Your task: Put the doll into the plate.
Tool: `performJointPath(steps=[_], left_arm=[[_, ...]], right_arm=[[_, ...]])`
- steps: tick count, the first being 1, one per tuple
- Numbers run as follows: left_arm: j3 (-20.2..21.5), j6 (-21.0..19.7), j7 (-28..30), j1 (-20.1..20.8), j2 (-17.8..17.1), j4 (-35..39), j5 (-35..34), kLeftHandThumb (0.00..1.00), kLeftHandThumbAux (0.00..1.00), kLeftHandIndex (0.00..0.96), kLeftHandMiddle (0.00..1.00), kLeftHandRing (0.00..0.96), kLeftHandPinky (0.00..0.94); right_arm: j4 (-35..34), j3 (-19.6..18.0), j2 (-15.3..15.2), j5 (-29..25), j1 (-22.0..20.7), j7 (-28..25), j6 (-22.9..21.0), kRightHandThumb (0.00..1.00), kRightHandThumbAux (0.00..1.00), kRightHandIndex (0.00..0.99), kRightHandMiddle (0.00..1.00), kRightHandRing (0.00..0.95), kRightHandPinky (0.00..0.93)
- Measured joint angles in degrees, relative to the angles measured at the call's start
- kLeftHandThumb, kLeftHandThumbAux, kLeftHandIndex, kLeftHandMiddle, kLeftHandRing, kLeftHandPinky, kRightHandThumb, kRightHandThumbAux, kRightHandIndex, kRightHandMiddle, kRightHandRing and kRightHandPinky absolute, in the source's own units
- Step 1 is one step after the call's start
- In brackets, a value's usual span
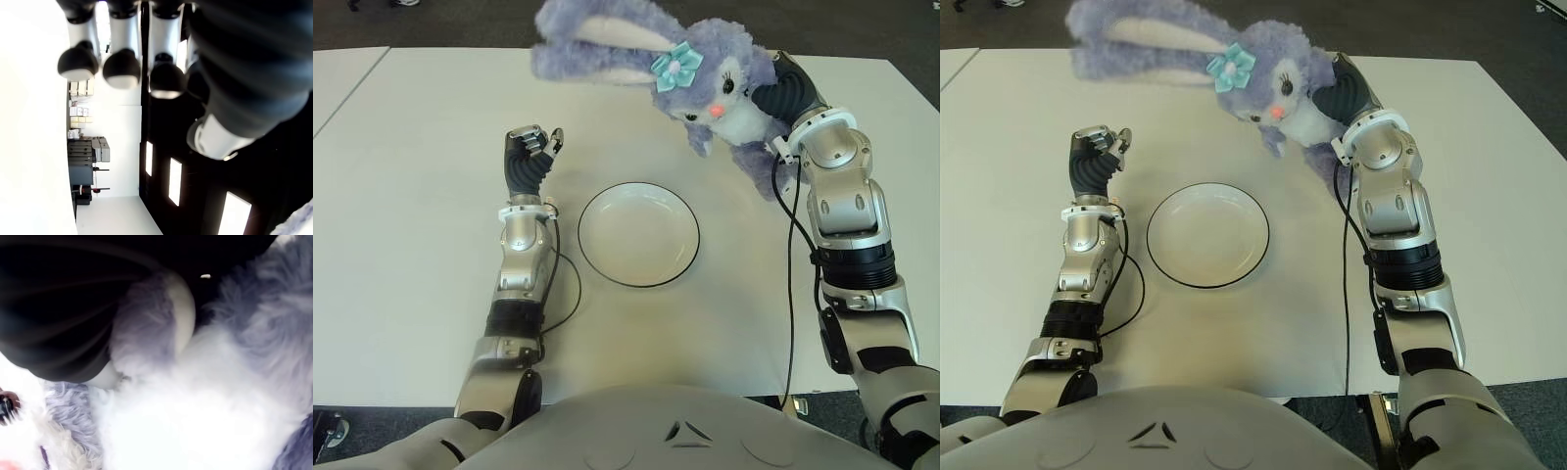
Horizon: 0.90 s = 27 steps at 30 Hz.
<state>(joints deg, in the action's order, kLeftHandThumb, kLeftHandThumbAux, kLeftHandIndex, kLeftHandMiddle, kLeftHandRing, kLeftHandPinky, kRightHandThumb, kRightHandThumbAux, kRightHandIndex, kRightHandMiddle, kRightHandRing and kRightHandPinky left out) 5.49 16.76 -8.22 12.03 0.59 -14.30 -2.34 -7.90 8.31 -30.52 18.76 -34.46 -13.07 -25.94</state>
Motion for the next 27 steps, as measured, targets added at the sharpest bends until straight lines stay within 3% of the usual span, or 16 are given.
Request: performJointPath(steps=[5,15,27], left_arm=[[0.03,0.08,0.00,0.14,-0.09,-0.62,0.01,0.394,0.781,0.793,0.856,0.863,0.844],[0.06,1.22,-0.05,0.59,-0.05,-1.79,0.04,0.434,0.767,0.780,0.857,0.860,0.851],[0.14,1.22,-0.85,0.90,-0.01,-2.35,0.18,0.461,0.756,0.766,0.855,0.857,0.864]], right_arm=[[0.99,0.26,-1.11,1.87,0.09,0.97,9.84,0.855,0.678,0.398,0.536,0.884,0.883],[1.48,0.21,-1.20,2.41,0.65,0.63,18.56,0.855,0.676,0.409,0.541,0.907,0.884],[-6.11,3.18,1.43,6.21,1.70,-2.86,18.60,0.856,0.676,0.407,0.542,0.891,0.874]])
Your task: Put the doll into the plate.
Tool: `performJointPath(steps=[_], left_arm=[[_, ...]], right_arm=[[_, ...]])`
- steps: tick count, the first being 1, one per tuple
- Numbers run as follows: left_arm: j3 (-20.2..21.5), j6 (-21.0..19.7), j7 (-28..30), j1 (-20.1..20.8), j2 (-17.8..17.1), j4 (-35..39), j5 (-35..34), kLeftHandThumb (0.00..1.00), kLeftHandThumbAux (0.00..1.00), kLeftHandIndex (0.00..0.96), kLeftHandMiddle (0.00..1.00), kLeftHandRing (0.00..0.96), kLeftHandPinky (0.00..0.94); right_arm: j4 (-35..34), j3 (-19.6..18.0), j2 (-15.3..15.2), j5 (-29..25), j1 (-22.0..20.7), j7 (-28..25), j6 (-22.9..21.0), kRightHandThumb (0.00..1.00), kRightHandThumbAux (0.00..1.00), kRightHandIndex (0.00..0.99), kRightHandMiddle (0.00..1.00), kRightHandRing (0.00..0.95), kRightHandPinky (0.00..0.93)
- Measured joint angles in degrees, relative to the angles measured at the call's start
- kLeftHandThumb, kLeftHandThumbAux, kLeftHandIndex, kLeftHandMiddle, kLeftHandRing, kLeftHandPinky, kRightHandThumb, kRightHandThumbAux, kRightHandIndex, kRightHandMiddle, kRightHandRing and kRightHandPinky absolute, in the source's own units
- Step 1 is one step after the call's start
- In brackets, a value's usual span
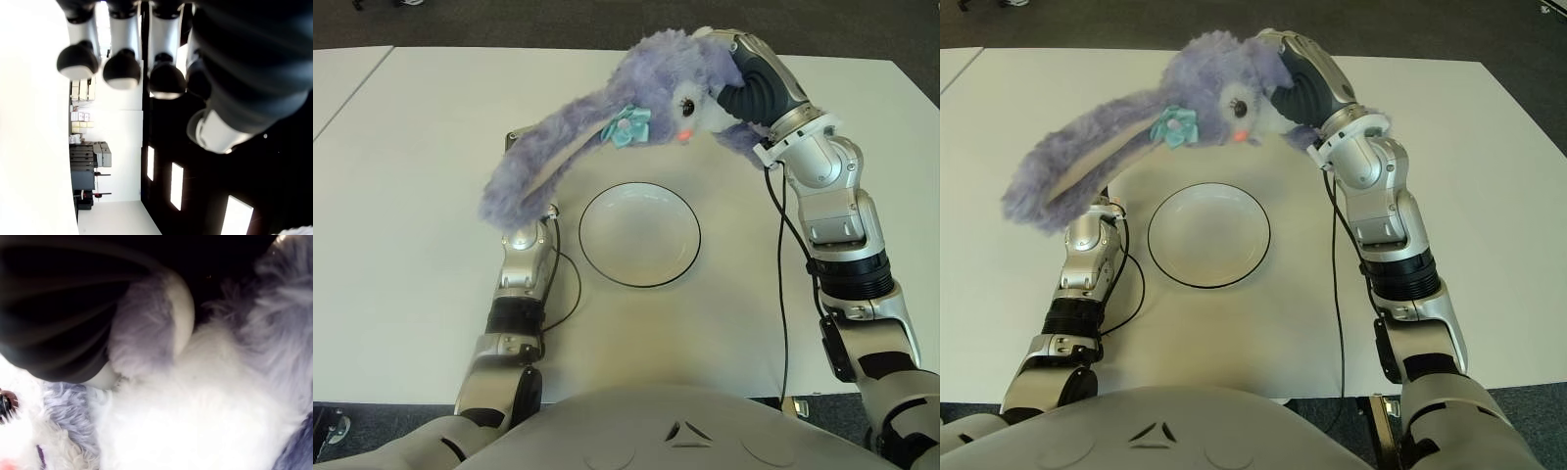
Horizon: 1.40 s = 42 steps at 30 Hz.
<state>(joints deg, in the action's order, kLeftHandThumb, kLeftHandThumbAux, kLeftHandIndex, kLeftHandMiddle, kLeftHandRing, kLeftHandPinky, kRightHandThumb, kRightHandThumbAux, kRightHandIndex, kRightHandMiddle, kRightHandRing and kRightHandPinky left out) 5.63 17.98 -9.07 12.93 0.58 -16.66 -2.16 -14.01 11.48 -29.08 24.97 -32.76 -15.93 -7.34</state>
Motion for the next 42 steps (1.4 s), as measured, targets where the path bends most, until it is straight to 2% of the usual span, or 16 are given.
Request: performJointPath(steps=[11,17,24,30,32,36,40,42], left_arm=[[-0.10,0.01,-0.54,0.39,0.41,-0.37,0.39,0.448,0.764,0.772,0.858,0.859,0.861],[-0.12,0.01,-1.14,0.42,0.42,-0.41,0.97,0.461,0.755,0.767,0.859,0.860,0.871],[-0.27,-0.07,-2.01,0.42,0.50,-0.24,1.58,0.470,0.745,0.759,0.858,0.859,0.866],[-0.30,-0.18,-2.07,0.42,0.88,0.09,1.61,0.474,0.745,0.761,0.859,0.860,0.867],[-0.31,-0.18,-2.15,0.41,1.02,0.25,1.63,0.473,0.746,0.763,0.860,0.860,0.866],[-0.37,-0.21,-2.43,0.42,1.20,0.51,1.63,0.472,0.747,0.766,0.860,0.859,0.860],[-0.41,-0.23,-2.46,0.42,1.25,0.63,1.63,0.471,0.742,0.768,0.857,0.855,0.855],[-0.41,-0.24,-2.47,0.41,1.27,0.63,1.63,0.470,0.740,0.768,0.855,0.853,0.852]], right_arm=[[-3.34,1.75,0.25,-0.16,0.55,-7.52,-0.09,0.857,0.676,0.400,0.535,0.864,0.819],[-4.80,2.86,1.11,-0.11,1.28,-9.28,-0.10,0.856,0.677,0.399,0.531,0.857,0.802],[-8.46,5.79,1.64,3.52,2.20,-12.08,-2.10,0.857,0.676,0.400,0.527,0.856,0.793],[-10.60,6.28,1.94,5.05,2.64,-14.33,-3.73,0.857,0.676,0.401,0.526,0.856,0.779],[-10.97,6.30,1.95,5.17,2.69,-14.98,-3.87,0.857,0.676,0.401,0.525,0.854,0.763],[-11.73,6.28,2.21,4.98,3.17,-15.89,-4.07,0.857,0.676,0.401,0.525,0.849,0.658],[-12.14,6.31,2.46,4.20,3.75,-16.86,-4.06,0.858,0.676,0.402,0.525,0.845,0.654],[-12.28,6.32,2.45,3.98,3.88,-17.47,-4.06,0.858,0.676,0.402,0.525,0.842,0.614]])
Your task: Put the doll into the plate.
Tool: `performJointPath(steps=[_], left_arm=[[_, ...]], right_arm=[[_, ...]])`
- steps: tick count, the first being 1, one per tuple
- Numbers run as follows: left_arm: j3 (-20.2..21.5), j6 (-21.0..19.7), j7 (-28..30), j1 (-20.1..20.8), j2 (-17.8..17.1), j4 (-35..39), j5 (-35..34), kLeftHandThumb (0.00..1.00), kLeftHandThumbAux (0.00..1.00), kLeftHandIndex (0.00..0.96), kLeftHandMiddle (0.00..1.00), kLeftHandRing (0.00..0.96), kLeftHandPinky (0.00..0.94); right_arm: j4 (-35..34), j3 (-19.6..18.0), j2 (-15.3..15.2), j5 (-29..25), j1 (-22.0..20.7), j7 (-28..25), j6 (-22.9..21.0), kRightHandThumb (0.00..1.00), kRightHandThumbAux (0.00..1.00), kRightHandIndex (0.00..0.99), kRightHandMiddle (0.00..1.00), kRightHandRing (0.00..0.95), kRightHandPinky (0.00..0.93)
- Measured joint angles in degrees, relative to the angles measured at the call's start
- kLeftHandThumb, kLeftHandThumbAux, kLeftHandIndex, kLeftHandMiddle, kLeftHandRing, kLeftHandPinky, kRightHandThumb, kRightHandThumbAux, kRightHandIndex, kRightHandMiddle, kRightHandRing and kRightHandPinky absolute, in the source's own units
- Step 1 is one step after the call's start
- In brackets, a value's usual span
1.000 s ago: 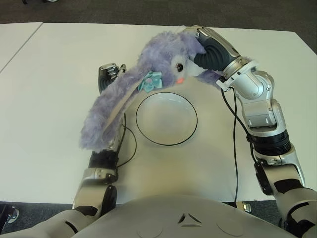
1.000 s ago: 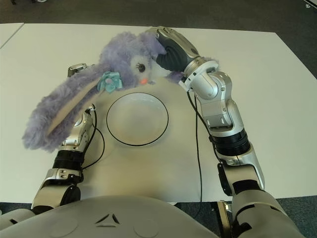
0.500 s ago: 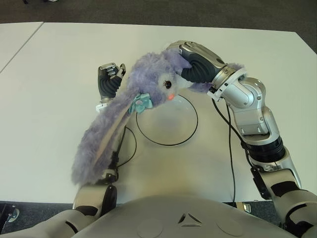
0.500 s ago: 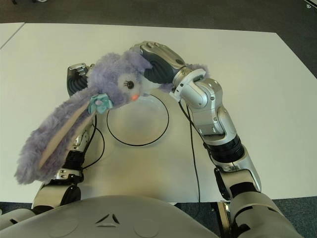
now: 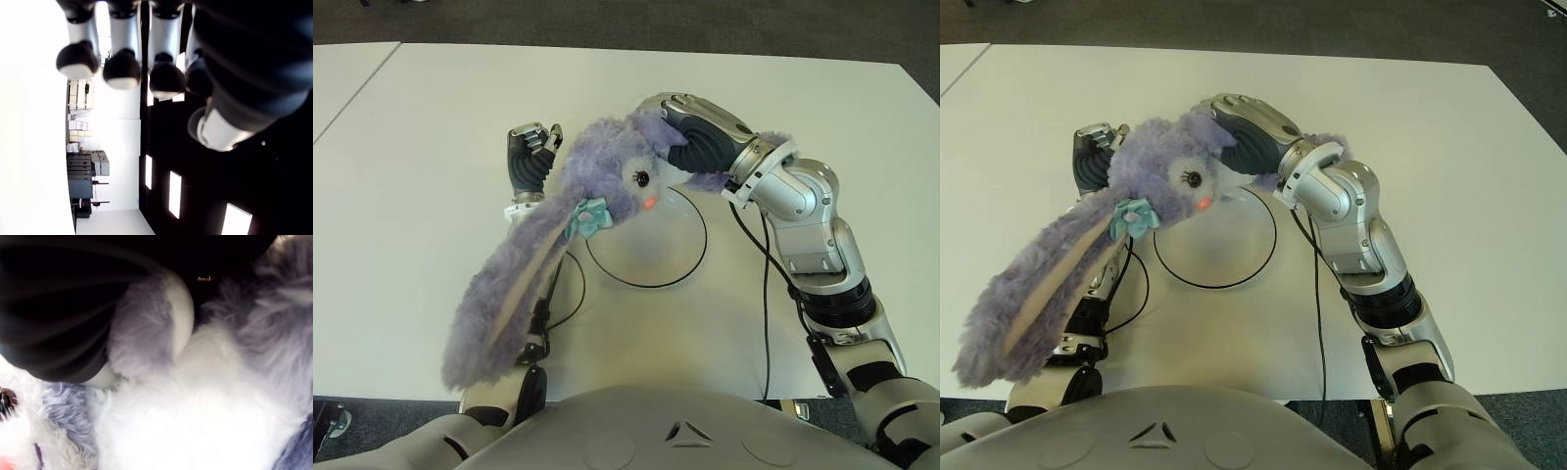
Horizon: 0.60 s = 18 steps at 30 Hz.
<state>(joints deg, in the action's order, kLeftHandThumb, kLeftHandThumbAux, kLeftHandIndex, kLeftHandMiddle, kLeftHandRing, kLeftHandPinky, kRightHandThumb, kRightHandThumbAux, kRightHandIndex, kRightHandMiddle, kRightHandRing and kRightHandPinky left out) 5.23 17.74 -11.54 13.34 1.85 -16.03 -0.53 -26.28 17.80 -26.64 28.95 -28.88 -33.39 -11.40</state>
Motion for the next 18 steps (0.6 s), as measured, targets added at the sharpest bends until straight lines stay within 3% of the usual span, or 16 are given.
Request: performJointPath(steps=[7,14,18], left_arm=[[0.04,-0.28,0.00,0.00,0.00,0.00,-0.02,0.470,0.737,0.772,0.854,0.850,0.852],[0.11,-1.44,-0.03,0.00,0.01,-0.02,-0.02,0.474,0.739,0.768,0.854,0.851,0.854],[0.14,-1.94,-0.03,0.02,0.00,-0.08,-0.03,0.476,0.739,0.769,0.855,0.851,0.854]], right_arm=[[-0.67,0.12,-0.07,-0.56,0.48,-2.44,-0.01,0.858,0.676,0.401,0.527,0.822,0.409],[-0.93,0.50,-0.15,-1.32,1.44,-4.12,0.00,0.857,0.676,0.400,0.528,0.810,0.331],[-0.93,0.85,-0.42,-1.55,1.54,-5.00,0.17,0.857,0.677,0.399,0.529,0.801,0.348]])
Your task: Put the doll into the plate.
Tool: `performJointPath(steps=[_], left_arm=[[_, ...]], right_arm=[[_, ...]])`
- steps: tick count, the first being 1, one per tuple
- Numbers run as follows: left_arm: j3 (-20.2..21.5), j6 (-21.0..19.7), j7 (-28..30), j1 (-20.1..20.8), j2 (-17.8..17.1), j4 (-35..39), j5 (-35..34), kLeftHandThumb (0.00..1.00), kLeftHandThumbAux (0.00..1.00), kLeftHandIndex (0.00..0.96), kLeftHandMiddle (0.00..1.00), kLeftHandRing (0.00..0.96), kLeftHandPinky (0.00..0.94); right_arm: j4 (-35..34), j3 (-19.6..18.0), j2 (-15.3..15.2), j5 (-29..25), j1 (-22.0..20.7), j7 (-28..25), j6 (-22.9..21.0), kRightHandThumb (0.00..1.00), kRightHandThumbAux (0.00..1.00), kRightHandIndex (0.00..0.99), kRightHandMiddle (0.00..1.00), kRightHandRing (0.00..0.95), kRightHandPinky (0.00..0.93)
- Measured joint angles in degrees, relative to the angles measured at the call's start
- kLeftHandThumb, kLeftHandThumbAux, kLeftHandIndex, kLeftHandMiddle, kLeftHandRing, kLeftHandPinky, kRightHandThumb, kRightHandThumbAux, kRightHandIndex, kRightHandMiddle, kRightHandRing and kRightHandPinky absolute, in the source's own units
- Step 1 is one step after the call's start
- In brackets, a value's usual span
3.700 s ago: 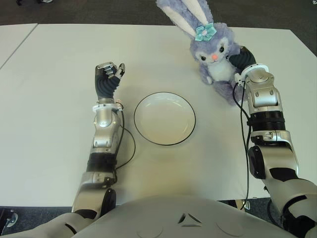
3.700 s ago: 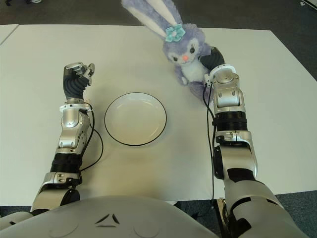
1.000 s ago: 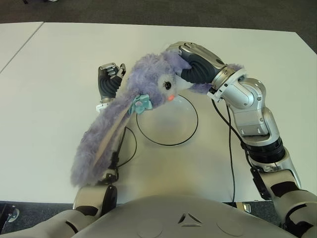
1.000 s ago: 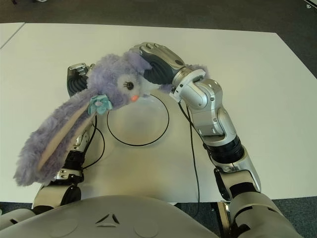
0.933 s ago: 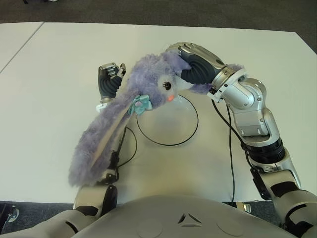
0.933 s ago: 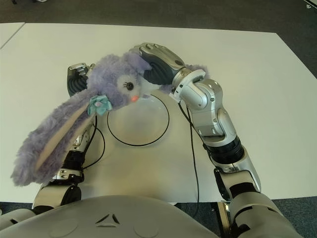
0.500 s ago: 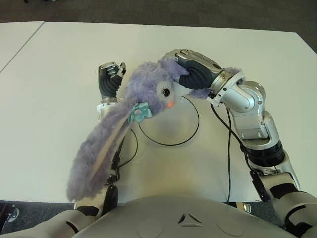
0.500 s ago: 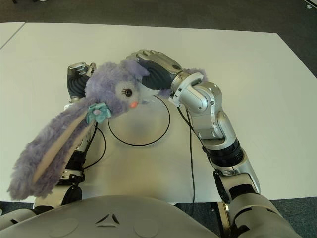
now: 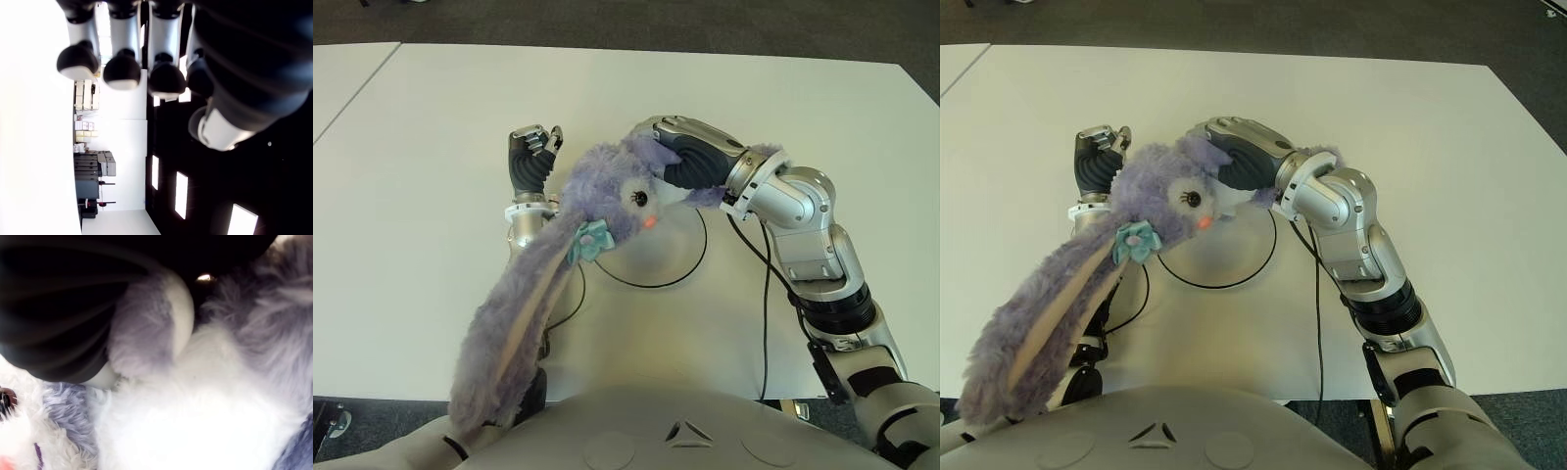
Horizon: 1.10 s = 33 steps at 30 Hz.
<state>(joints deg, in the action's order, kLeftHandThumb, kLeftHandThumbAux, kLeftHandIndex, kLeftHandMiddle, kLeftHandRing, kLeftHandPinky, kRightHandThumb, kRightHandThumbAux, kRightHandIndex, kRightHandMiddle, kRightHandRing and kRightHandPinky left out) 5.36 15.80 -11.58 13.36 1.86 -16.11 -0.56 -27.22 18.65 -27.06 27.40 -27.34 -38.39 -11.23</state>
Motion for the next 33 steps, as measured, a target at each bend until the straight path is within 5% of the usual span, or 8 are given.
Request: performJointPath(steps=[5,9,33], left_arm=[[0.03,0.01,0.00,0.16,0.00,-0.36,-0.06,0.480,0.738,0.768,0.854,0.850,0.853],[0.08,0.02,0.00,0.33,0.00,-0.74,-0.10,0.478,0.736,0.760,0.850,0.846,0.846],[0.06,1.06,0.00,0.71,0.04,-1.72,-0.11,0.485,0.728,0.755,0.842,0.838,0.840]], right_arm=[[-0.02,0.34,-0.54,-0.30,0.46,-0.63,1.13,0.857,0.677,0.401,0.533,0.814,0.602],[-0.02,0.34,-0.75,-0.79,1.49,-0.64,1.95,0.856,0.677,0.401,0.534,0.817,0.696],[0.48,1.89,-4.41,2.31,2.09,-3.80,7.16,0.848,0.670,0.433,0.486,0.657,0.611]])
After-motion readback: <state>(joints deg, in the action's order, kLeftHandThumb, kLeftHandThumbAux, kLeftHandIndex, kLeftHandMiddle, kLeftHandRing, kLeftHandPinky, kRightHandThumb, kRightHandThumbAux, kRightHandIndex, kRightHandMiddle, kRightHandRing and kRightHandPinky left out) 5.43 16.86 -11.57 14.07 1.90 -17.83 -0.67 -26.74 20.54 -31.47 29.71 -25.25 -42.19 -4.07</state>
